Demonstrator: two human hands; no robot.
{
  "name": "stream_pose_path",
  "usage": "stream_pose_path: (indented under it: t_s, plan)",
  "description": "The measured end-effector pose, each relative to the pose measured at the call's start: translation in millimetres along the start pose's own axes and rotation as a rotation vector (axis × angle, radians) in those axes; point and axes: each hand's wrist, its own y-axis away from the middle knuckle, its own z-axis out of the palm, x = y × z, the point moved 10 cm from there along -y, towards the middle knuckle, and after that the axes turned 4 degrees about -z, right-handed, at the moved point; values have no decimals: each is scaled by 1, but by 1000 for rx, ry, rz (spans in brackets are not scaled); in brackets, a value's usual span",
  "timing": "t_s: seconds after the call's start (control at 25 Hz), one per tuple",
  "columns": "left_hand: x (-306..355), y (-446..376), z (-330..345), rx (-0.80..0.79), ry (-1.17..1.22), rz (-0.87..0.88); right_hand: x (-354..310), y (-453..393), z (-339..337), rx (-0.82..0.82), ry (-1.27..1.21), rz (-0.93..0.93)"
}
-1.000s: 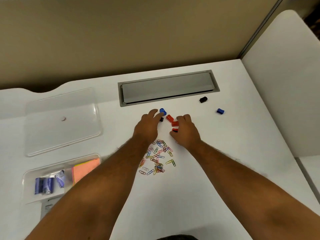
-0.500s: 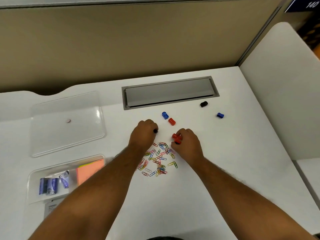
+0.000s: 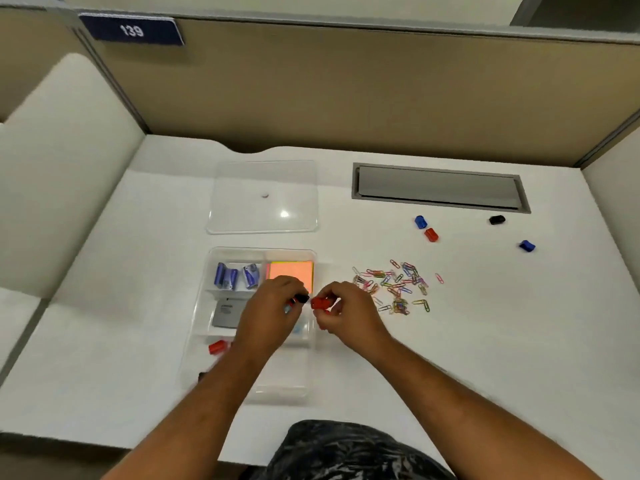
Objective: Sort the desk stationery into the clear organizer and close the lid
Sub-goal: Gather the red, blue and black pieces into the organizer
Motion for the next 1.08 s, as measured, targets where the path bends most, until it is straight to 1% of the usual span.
stream_pose_path:
  t_s: [0.16,0.24,0.32,0.4,0.6,0.68,0.84,0.96,1.08]
  plan:
    - [-75,65,-56,0,-63,-151,-56,15,88,-229,77,-141]
    - [-107,90,-73,-33,-110,-215,-73,19,125,-326,117,-147]
    - [-128,108,-79,-75,-153,-237,-86,19,154,-380,172,-147]
    - [-138,118,-80,-109,-201,-234,-92,20,176,-400,247,-153]
    - [-146,126,-77,-139,-229,-223,-96,23,197,-375,371,-109]
    - [-146,126,-79,-114,-212,-232,-96,21,193,-352,369,-87]
    - [-143,119,-85,-53,-191,-248,-85,12,163,-255,277,-24]
    - [-132,103,-80,-55,-181,-237,-69,10,131,-189,243,2]
    - [-108,80,-63,-70,-137,-207,-53,11,90,-86,213,23]
